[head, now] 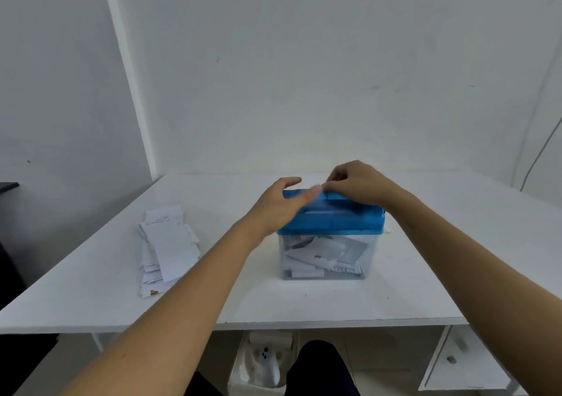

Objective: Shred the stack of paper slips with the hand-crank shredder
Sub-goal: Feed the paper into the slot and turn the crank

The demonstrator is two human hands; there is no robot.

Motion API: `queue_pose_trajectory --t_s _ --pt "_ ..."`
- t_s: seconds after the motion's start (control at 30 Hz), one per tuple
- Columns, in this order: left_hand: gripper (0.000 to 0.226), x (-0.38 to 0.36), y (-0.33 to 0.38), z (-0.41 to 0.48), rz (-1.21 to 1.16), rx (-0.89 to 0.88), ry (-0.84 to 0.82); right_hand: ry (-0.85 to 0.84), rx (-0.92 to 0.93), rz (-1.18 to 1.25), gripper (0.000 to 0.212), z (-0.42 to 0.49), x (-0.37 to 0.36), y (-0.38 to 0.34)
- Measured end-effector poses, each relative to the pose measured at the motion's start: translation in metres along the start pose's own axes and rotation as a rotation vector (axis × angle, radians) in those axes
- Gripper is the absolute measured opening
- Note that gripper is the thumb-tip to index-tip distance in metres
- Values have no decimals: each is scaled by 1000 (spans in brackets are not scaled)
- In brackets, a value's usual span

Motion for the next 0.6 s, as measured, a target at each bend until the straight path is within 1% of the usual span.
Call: queue_pose_trajectory --t_s 0.07,0.1,0.13,0.2,0.27,0.37,0.4,0.47,0.53,0.57,0.6 --pt "63 15 -4 0 -212 35 2 -52 -33 -28 26 4 -1 2" --pt "57 24 -10 2 -271 53 50 -85 -57 -42 30 7 1 3" --pt "52 35 -18 5 -275 76 125 -127 -81 -65 33 11 3 4" --pt "39 53 -36 11 -193 123 256 -245 -126 -103 39 21 8 4" --pt "30 63 -49 18 -64 142 270 -370 -158 -83 39 33 12 4" --pt "32 59 -66 35 115 205 159 -544 -132 40 31 55 15 12" --pt "33 53 -69 39 166 238 109 -602 -118 115 30 60 16 16" --pt "32 39 -73 49 260 244 2 -677 -105 273 32 71 15 30" --pt "17 26 -69 54 346 235 -106 -680 -91 392 30 79 10 47" --pt "8 20 -62 54 350 235 -146 -656 -78 399 29 83 6 57" --pt "13 14 -54 54 324 252 -162 -613 -57 378 28 88 1 67"
Point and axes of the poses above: each hand's wrist, its own z-axis towards the middle knuckle, its own x-axis out of the back of the hand, y = z × x, the point moved 2 cm from there along z, towards the middle knuckle, and after that the axes turned 12 degrees about -y, right-handed, at the moved point
